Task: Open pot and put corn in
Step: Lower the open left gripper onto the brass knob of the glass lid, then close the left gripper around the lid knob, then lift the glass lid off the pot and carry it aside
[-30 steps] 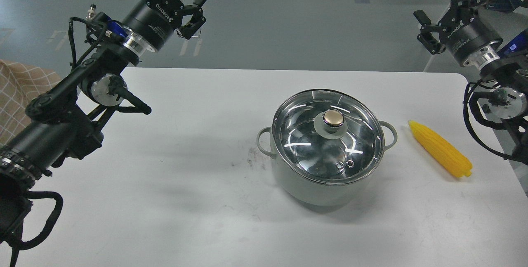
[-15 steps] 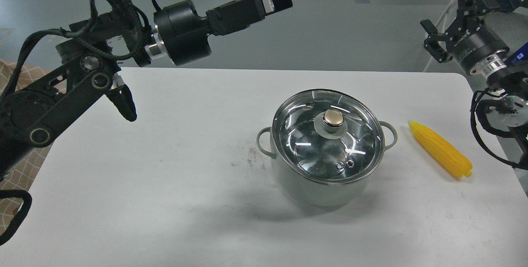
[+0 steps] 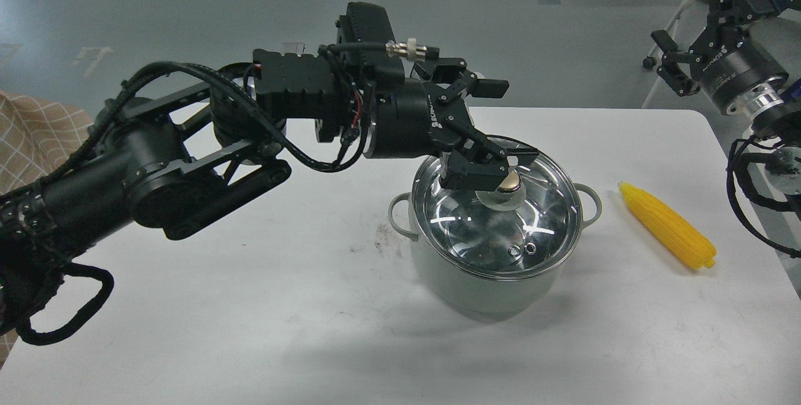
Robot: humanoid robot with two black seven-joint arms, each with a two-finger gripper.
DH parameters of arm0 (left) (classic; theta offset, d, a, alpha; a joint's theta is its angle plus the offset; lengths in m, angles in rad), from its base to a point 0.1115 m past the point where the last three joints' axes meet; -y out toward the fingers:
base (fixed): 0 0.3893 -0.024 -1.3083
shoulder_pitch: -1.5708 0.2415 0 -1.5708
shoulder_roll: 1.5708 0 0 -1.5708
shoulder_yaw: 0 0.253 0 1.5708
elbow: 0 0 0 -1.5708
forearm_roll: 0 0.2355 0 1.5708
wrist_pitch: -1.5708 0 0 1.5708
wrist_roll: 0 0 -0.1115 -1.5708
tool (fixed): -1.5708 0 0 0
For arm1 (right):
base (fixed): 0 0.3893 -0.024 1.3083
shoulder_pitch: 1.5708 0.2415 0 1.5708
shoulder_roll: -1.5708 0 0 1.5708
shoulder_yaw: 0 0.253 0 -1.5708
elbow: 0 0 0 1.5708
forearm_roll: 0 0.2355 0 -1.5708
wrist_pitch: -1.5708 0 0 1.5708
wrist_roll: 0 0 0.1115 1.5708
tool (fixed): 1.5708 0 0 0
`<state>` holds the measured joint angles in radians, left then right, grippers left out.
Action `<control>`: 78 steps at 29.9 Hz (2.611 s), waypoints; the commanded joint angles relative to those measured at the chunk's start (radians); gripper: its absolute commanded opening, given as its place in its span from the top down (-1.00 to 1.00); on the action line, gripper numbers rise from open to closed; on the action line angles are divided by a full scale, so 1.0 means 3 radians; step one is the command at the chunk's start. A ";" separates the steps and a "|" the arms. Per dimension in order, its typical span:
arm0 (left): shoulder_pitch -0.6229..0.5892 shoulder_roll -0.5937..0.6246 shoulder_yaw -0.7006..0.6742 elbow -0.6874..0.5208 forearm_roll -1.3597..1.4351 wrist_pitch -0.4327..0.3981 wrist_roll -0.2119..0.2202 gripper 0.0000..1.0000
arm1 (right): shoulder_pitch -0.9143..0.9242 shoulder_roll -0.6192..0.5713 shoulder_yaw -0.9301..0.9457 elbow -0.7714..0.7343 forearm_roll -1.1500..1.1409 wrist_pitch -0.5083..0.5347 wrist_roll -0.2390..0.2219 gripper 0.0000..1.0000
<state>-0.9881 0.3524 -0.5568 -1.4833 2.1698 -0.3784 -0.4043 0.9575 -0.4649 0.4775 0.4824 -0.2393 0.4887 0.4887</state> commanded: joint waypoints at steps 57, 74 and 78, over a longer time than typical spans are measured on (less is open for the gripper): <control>-0.0065 -0.0464 0.0460 0.0921 0.0040 0.0259 -0.0171 0.82 | -0.0052 -0.0015 0.0009 0.0038 0.0005 0.0000 0.0000 -1.00; -0.0251 0.1528 0.0460 0.0108 -0.0375 0.0452 -0.0281 0.79 | -0.0072 -0.0015 0.0024 0.0038 0.0005 0.0000 0.0000 -1.00; 0.0097 0.1928 0.0480 0.0092 -0.0447 0.0852 -0.0281 0.79 | -0.0078 0.0000 0.0024 0.0038 0.0005 0.0000 0.0000 -1.00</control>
<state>-1.0247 0.8502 -0.4189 -1.4509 2.0485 -0.1996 -0.4890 0.9353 -0.4668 0.4849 0.4938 -0.2377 0.4888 0.4887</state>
